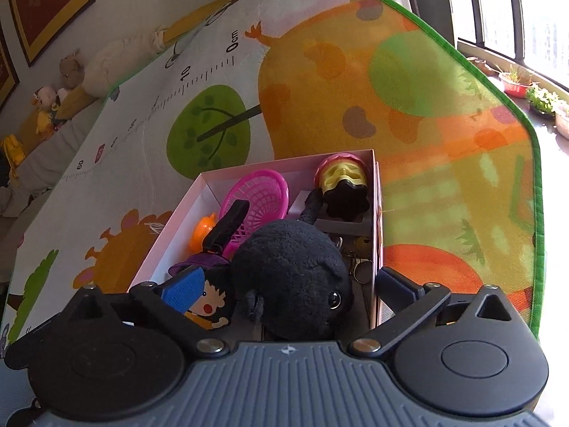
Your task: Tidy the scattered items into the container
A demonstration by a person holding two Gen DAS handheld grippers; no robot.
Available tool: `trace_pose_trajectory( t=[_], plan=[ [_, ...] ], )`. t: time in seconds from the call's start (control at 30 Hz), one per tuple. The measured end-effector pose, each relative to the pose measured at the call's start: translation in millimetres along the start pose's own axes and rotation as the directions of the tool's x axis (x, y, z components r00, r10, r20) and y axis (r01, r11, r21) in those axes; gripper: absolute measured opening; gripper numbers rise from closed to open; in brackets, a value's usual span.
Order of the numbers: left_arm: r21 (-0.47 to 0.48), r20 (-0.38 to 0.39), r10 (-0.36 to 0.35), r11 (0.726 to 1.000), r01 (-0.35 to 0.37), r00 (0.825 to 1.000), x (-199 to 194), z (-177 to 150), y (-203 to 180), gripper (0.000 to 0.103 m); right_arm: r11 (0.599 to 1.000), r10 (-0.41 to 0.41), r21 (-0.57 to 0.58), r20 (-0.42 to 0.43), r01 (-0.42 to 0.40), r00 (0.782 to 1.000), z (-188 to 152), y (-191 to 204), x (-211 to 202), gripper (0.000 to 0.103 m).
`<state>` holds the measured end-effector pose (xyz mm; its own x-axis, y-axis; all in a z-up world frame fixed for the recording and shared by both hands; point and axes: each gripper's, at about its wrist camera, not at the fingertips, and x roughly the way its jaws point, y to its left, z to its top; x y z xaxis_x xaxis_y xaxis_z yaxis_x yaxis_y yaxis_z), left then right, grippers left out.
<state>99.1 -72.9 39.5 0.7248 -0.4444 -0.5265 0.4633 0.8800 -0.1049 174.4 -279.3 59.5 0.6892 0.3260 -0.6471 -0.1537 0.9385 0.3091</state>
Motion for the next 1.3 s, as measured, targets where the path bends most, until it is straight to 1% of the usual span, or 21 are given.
trace_pose_trajectory(
  t=[0.1, 0.17, 0.23, 0.33, 0.4, 0.5, 0.63, 0.7, 0.8, 0.87, 0.9, 0.97, 1.03, 1.13, 1.17, 1.23, 1.3],
  plan=[
    [-0.031, 0.009, 0.032, 0.999, -0.031, 0.999, -12.3, -4.7, 21.4, 0.103, 0.998, 0.062, -0.001, -0.02, -0.062, 0.998, 2.3, 17.4, 9.9, 0.103],
    [-0.044, 0.014, 0.079, 0.996, -0.078, 0.997, -18.8, -7.1, 36.1, 0.103, 0.995, 0.102, -0.013, -0.032, -0.103, 0.994, 4.0, 31.9, 18.2, 0.103],
    [-0.06, 0.017, 0.115, 0.992, -0.113, 0.993, -21.8, -7.6, 49.3, 0.103, 0.992, 0.126, -0.023, -0.041, -0.127, 0.991, 5.8, 48.4, 28.4, 0.103],
    [-0.099, 0.019, 0.154, 0.984, -0.151, 0.988, -25.5, -5.3, 68.5, 0.103, 0.99, 0.125, -0.06, -0.029, -0.126, 0.992, 7.6, 70.8, 40.0, 0.103],
    [-0.112, 0.022, 0.16, 0.981, -0.157, 0.987, -25.6, -4.1, 72.6, 0.103, 0.991, 0.107, -0.085, -0.011, -0.107, 0.994, 7.8, 80.0, 44.8, 0.103],
    [-0.119, 0.031, 0.169, 0.979, -0.165, 0.985, -24.2, -2.5, 70.3, 0.103, 0.991, 0.089, -0.097, -0.004, -0.089, 0.996, 10.1, 80.2, 49.0, 0.103],
    [-0.122, 0.045, 0.168, 0.979, -0.161, 0.985, -22.7, -3.4, 70.4, 0.103, 0.987, 0.136, -0.086, -0.011, -0.136, 0.991, 11.0, 67.5, 42.9, 0.103],
    [-0.117, 0.043, 0.16, 0.981, -0.154, 0.986, -24.4, -6.2, 70.8, 0.103, 0.989, 0.138, -0.052, 0.002, -0.138, 0.99, 5.8, 58.9, 30.5, 0.103],
    [-0.107, 0.03, 0.161, 0.982, -0.157, 0.987, -25.9, -14.7, 67.5, 0.103, 0.997, 0.071, -0.026, 0.048, -0.07, 0.996, -12.7, 50.1, 6.8, 0.103],
    [-0.101, -0.004, 0.172, 0.98, -0.172, 0.985, -25.4, -21.7, 63.1, 0.103, 0.999, -0.002, -0.04, 0.058, 0.004, 0.998, -31.4, 49.7, -6.3, 0.103],
    [-0.098, -0.02, 0.193, 0.976, -0.194, 0.981, -25.4, -24.3, 60.7, 0.103, 0.998, -0.031, -0.048, 0.061, 0.034, 0.998, -41.9, 50.6, -11.8, 0.103],
    [-0.088, -0.051, 0.279, 0.955, -0.282, 0.959, -26.7, -32.6, 53.3, 0.103, 0.993, -0.08, -0.084, 0.057, 0.084, 0.995, -66.6, 55.3, -20.8, 0.103],
    [-0.085, -0.069, 0.327, 0.94, -0.332, 0.943, -28.4, -38.8, 47.6, 0.103, 0.985, -0.125, -0.114, 0.047, 0.129, 0.991, -88.6, 61.2, -24.6, 0.103],
    [-0.09, -0.077, 0.354, 0.929, -0.36, 0.932, -28.5, -48.3, 44.3, 0.103, 0.974, -0.19, -0.127, 0.005, 0.189, 0.982, -116.3, 66.9, -20.6, 0.103],
    [-0.084, -0.094, 0.362, 0.925, -0.37, 0.927, -26.1, -49.0, 44.0, 0.103, 0.969, -0.208, -0.139, -0.002, 0.206, 0.978, -123.9, 68.7, -17.1, 0.103],
    [-0.08, -0.132, 0.384, 0.915, -0.396, 0.914, -19.3, -49.1, 45.8, 0.103, 0.95, -0.247, -0.191, 0.016, 0.246, 0.969, -129.4, 75.0, -13.2, 0.103],
    [-0.105, -0.137, 0.372, 0.916, -0.387, 0.918, -18.9, -49.0, 49.3, 0.103, 0.949, -0.254, -0.189, 0.021, 0.253, 0.967, -124.6, 74.0, -9.5, 0.103]
  ],
)
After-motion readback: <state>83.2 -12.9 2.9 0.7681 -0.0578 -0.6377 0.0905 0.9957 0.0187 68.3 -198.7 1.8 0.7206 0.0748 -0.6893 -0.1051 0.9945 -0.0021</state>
